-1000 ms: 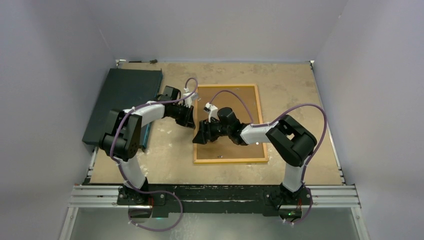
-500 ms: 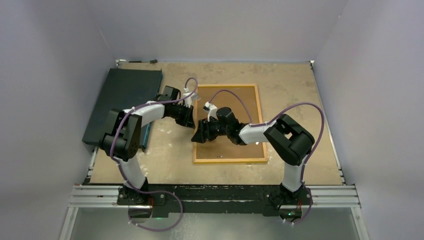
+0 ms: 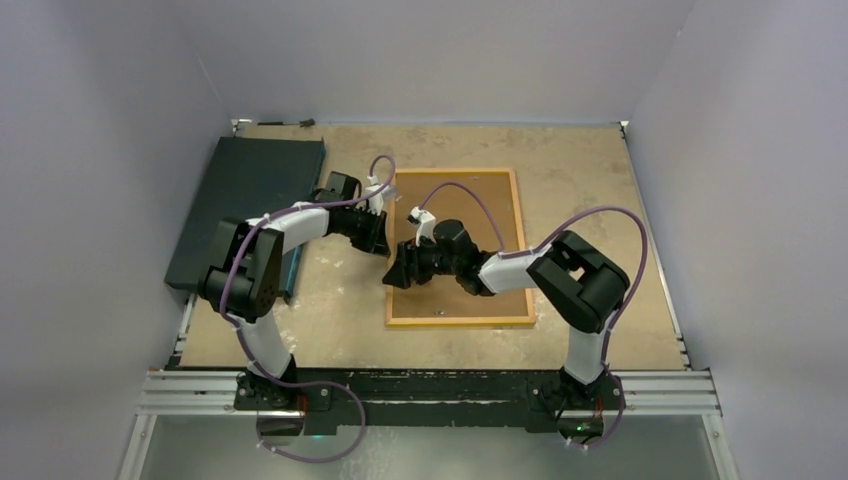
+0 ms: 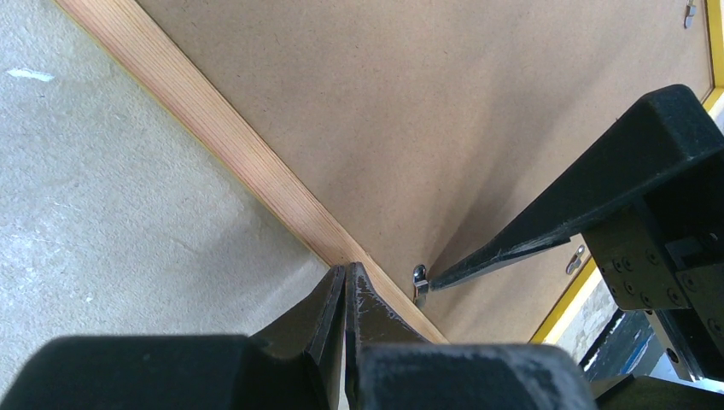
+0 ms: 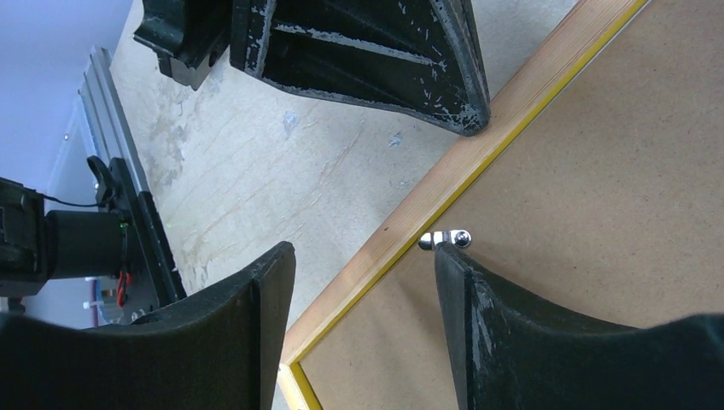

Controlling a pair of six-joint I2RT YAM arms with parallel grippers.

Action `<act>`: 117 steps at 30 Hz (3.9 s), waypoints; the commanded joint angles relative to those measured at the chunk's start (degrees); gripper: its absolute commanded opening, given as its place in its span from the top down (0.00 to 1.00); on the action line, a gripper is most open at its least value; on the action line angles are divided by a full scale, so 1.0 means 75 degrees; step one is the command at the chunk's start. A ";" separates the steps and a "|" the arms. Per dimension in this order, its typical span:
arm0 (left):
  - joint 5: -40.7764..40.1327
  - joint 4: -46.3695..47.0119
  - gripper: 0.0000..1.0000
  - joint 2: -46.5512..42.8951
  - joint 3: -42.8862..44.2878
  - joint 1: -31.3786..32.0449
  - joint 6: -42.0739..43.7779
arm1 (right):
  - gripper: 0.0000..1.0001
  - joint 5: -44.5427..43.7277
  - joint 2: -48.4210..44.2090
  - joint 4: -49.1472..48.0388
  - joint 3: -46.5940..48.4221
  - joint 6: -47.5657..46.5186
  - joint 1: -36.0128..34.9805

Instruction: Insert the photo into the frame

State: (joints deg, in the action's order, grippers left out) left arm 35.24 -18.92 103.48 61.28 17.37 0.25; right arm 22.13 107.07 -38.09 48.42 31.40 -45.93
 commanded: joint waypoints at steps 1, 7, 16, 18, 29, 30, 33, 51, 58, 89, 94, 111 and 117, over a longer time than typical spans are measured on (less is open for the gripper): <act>0.0256 0.0157 0.99 -0.0100 0.0123 0.0075 0.0029 | 0.35 -0.0116 -0.0236 0.0529 -0.0266 -0.0192 -0.0100; 0.0246 0.0159 1.00 -0.0164 0.0079 0.0088 0.0024 | 0.34 -0.0013 -0.0473 0.0715 -0.0427 -0.0283 -0.0109; 0.0270 0.0224 1.00 -0.0124 0.0057 0.0087 0.0019 | 0.34 0.0162 -0.0207 0.0516 -0.0228 -0.0293 -0.0118; 0.0270 0.0222 1.00 -0.0141 0.0051 0.0087 0.0024 | 0.34 0.0168 -0.0123 0.0454 -0.0146 -0.0287 -0.0121; 0.0299 0.0220 1.00 -0.0116 0.0033 0.0087 0.0025 | 0.34 -0.0108 0.0199 0.0288 0.0094 -0.0270 -0.0202; 0.0304 0.0222 1.00 -0.0103 0.0034 0.0097 0.0018 | 0.34 -0.0174 0.0200 0.0269 0.0094 -0.0273 -0.0204; 0.0308 0.0221 1.00 -0.0099 0.0024 0.0102 0.0022 | 0.34 -0.0337 0.0226 0.0225 0.0091 -0.0301 -0.0195; 0.0229 -0.0002 1.00 -0.0143 0.0231 0.0093 0.0135 | 0.32 0.0058 0.0036 0.0154 0.0330 -0.0490 -0.0211; 0.0095 -0.0698 1.00 -0.0179 0.1097 -0.0068 0.0419 | 0.14 0.0254 -0.1557 0.0864 0.0543 -0.0806 0.0098; -0.0398 -0.0333 0.99 0.0904 0.1104 0.0216 0.0372 | 0.24 0.0448 -0.3259 0.4446 -0.0641 -0.1425 0.0673; -0.1062 -0.0359 1.00 0.1388 0.1738 0.0215 0.0447 | 0.26 0.0527 -0.3137 0.4422 -0.0380 -0.1492 0.0832; -0.0201 -0.1228 0.85 0.1150 0.3563 -0.0158 0.0430 | 0.21 0.0428 -0.2941 0.3974 0.0041 -0.1286 0.1705; -0.0132 -0.2659 0.57 -0.0485 0.2835 0.0640 0.2490 | 0.21 -0.0093 -0.2529 0.3903 0.0507 -0.1111 0.1780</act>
State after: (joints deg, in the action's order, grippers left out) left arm 32.97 -31.35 111.22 85.36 16.60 6.04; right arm 24.73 86.56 -6.98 48.58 21.85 -32.60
